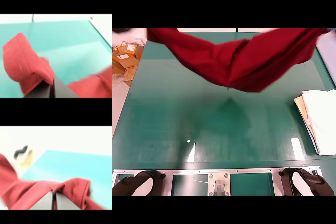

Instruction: Fold the shirts.

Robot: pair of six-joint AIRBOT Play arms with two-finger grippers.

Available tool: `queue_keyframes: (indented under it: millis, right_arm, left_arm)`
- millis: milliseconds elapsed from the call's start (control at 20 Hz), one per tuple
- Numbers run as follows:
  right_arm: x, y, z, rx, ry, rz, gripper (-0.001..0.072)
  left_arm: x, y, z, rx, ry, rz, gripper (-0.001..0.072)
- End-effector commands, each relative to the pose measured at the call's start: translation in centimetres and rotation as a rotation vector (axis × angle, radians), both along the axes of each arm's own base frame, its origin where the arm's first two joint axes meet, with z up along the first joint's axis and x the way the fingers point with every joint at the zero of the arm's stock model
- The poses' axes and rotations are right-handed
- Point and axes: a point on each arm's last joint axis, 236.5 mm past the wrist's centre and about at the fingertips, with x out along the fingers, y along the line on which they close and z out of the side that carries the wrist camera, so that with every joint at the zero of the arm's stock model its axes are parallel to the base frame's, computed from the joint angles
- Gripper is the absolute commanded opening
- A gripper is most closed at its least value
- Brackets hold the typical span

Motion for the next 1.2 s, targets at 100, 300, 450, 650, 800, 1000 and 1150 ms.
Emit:
queue_keyframes:
  millis: [100,300,450,650,800,1000,1150]
  right_arm:
    - [-5.8,-1.5,3.9,-0.022,-0.155,-0.155,0.0016]
    - [0.5,-3.4,-5.2,0.016,0.111,-0.171,0.0016]
    - [7.3,-2.9,-17.1,0.055,0.386,-0.109,0.0016]
    - [14.7,0.5,-31.7,0.061,0.652,-0.084,0.0016]
    - [17.4,3.4,-39.6,0.047,0.796,-0.064,0.0016]
    - [18.9,3.4,-41.5,0.052,0.876,-0.031,0.0277]
    - [18.0,-2.4,-37.3,0.117,0.941,-0.083,0.0252]
  left_arm:
    - [-3.6,4.1,5.7,0.146,-0.155,0.160,0.0021]
    - [-0.6,3.2,-4.5,0.185,0.187,0.077,0.0022]
    - [0.7,2.4,-16.5,0.183,0.535,-0.003,0.0022]
    - [-0.5,-0.7,-31.5,0.038,0.904,-0.096,0.0022]
    - [-2.5,-1.6,-40.5,-0.034,1.073,-0.077,0.0022]
    - [-3.3,-1.0,-45.5,-0.044,1.155,-0.027,0.0257]
    - [-2.1,0.3,-43.5,-0.068,1.139,-0.020,0.0600]
